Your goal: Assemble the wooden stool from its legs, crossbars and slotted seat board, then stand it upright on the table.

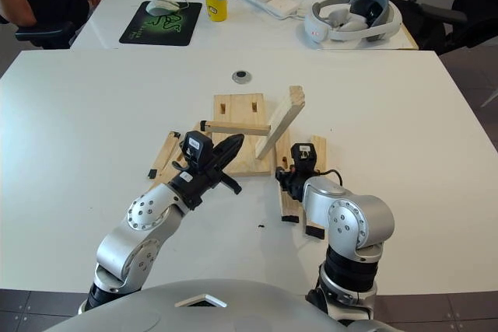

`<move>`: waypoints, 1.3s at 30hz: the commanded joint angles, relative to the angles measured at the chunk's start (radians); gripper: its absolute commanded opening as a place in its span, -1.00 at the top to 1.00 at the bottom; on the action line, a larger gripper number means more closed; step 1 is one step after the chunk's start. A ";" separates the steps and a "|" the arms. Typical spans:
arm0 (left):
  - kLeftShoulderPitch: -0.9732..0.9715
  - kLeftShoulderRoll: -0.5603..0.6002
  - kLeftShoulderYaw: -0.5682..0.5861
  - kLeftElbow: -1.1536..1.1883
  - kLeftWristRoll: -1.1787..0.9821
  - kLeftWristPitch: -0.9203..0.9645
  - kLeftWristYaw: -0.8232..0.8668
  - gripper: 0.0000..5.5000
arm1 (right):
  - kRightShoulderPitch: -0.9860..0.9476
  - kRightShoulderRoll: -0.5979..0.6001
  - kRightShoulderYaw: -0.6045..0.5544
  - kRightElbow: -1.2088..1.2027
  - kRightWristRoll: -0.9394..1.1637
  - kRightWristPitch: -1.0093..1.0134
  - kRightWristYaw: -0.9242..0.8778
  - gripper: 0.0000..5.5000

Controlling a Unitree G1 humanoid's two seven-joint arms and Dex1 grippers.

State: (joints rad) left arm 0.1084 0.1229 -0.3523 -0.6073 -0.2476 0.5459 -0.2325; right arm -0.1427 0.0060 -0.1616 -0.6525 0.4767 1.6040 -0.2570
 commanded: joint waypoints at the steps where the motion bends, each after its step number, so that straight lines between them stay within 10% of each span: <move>1: -0.020 0.008 0.016 0.021 -0.010 -0.003 -0.019 1.00 | -0.088 0.017 -0.043 -0.013 -0.036 0.010 0.001 0.24; 8: -0.032 0.097 0.050 0.000 -0.163 0.080 -0.192 1.00 | -0.239 -0.057 -0.136 -0.017 -0.112 -0.053 0.057 0.24; 18: -0.197 0.310 0.372 -0.140 -0.774 0.351 -0.306 0.47 | -0.326 -0.401 -0.294 0.294 -0.135 -0.560 0.338 0.24; 28: -0.697 0.512 0.647 0.240 -1.400 0.319 -0.108 -0.17 | -0.724 -0.466 -0.598 0.400 0.622 -0.491 0.586 0.24; 33: -0.845 0.565 0.634 0.425 -1.356 0.345 -0.151 -0.49 | -0.732 -0.499 -0.511 0.368 1.147 -0.469 0.486 0.24; 39: -0.978 0.551 0.582 0.539 -1.381 0.438 -0.245 -0.61 | -0.571 -0.486 -0.296 0.232 1.239 -0.505 0.447 0.24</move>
State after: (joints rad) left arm -0.7938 0.6751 0.2557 -0.1186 -1.6100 0.9262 -0.4307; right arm -0.7850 -0.4867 -0.5436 -0.3733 1.7063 1.1152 0.2069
